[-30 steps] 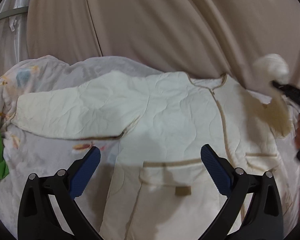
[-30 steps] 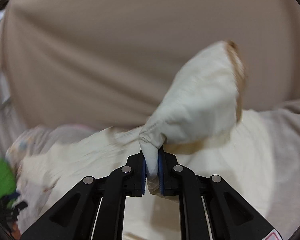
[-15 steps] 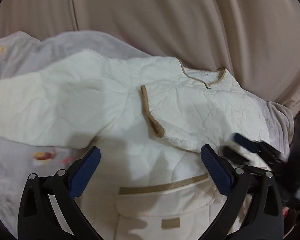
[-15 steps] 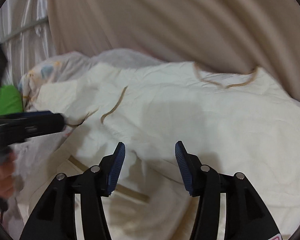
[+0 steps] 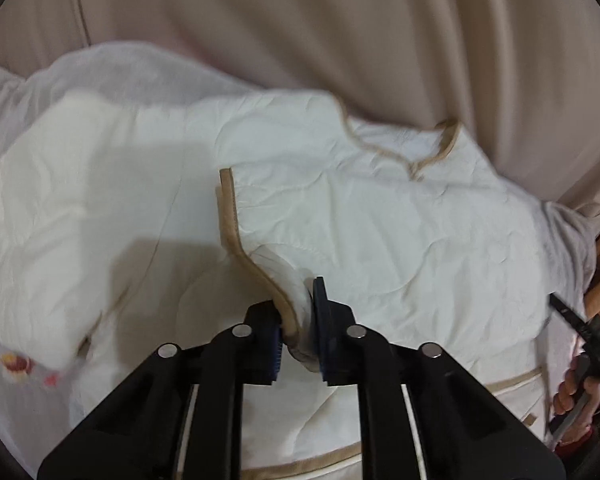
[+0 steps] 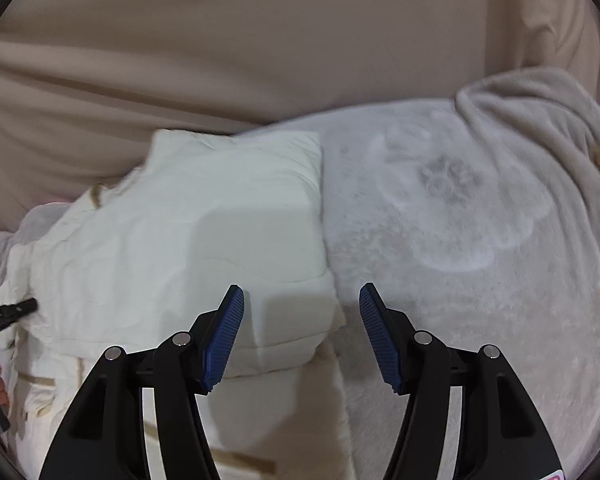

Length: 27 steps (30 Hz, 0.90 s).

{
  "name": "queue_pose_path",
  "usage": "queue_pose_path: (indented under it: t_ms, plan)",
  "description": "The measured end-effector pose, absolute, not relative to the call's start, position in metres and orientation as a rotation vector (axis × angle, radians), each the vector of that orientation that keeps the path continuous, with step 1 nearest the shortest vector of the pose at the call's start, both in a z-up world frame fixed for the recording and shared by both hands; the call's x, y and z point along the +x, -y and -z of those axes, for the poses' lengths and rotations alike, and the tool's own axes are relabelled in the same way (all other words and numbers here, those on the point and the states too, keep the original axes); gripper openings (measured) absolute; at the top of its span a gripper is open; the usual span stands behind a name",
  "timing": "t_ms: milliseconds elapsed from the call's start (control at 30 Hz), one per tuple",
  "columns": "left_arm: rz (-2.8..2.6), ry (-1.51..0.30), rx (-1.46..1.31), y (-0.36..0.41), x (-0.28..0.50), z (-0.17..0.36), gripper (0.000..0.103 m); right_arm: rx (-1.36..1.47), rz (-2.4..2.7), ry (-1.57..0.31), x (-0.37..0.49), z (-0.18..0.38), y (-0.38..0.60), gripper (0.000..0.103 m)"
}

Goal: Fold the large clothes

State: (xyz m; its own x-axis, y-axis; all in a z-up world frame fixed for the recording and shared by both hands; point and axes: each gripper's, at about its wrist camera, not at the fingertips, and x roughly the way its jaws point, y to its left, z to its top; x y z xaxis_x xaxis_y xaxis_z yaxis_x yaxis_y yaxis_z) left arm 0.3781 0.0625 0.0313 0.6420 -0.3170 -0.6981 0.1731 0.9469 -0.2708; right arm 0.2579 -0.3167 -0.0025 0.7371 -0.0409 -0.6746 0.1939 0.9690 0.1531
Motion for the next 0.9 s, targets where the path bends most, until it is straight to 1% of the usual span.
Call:
queue_pose_path:
  t_ms: [33, 67, 100, 133, 200, 233, 267, 333, 367, 400, 500, 567, 667, 733, 767, 800, 900]
  plan:
    - [0.286, -0.794, -0.182, -0.061, 0.377, -0.041, 0.009, 0.223, 0.109, -0.729, 0.261, 0.001, 0.315, 0.027]
    - [0.294, -0.75, -0.174, -0.06, 0.375, -0.053, 0.008, 0.225, 0.091, -0.719, 0.263, -0.005, 0.309, 0.014]
    - [0.298, -0.704, -0.165, -0.059, 0.372, -0.065, 0.008, 0.238, 0.078, -0.677, 0.259, -0.014, 0.306, 0.006]
    - [0.3, -0.661, -0.156, -0.059, 0.369, -0.075, 0.008, 0.263, 0.039, -0.606, 0.25, -0.027, 0.304, 0.001]
    - [0.293, -0.623, -0.141, -0.059, 0.366, -0.079, 0.008, 0.275, 0.001, -0.497, 0.235, -0.044, 0.303, 0.001]
    - [0.275, -0.632, -0.119, -0.056, 0.369, -0.073, 0.008, 0.261, 0.02, -0.491, 0.234, -0.042, 0.304, 0.001]
    - [0.246, -0.659, -0.086, -0.052, 0.373, -0.061, 0.008, 0.231, 0.055, -0.542, 0.242, -0.031, 0.304, 0.001]
    - [0.185, -0.762, -0.027, -0.046, 0.389, -0.023, 0.009, 0.188, 0.136, -0.707, 0.267, 0.006, 0.311, 0.001]
    - [0.175, -0.81, -0.021, -0.046, 0.395, -0.003, 0.009, 0.178, 0.18, -0.761, 0.271, 0.021, 0.317, 0.001]
    - [0.179, -0.824, -0.031, -0.047, 0.397, 0.008, 0.009, 0.19, 0.201, -0.762, 0.268, 0.024, 0.321, 0.001]
    - [0.188, -0.807, -0.055, -0.05, 0.397, 0.008, 0.009, 0.282, 0.118, -0.658, 0.245, -0.004, 0.325, 0.001]
    - [0.187, -0.815, -0.054, -0.048, 0.399, 0.008, 0.01, 0.267, 0.069, -0.621, 0.237, -0.021, 0.313, 0.001]
    - [0.174, -0.808, -0.042, -0.046, 0.399, 0.009, 0.011, 0.165, 0.018, -0.682, 0.251, -0.018, 0.282, 0.001]
    - [0.169, -0.8, -0.041, -0.048, 0.397, 0.01, 0.012, 0.06, 0.08, -0.807, 0.274, 0.015, 0.269, 0.001]
    - [0.171, -0.8, -0.043, -0.051, 0.397, 0.012, 0.012, 0.064, 0.08, -0.841, 0.28, 0.027, 0.27, 0.001]
    - [0.169, -0.803, -0.042, -0.052, 0.395, 0.012, 0.012, 0.077, 0.091, -0.831, 0.28, 0.029, 0.271, 0.001]
    - [0.175, -0.802, -0.047, -0.058, 0.393, 0.013, 0.012, 0.104, 0.07, -0.761, 0.266, 0.006, 0.262, 0.001]
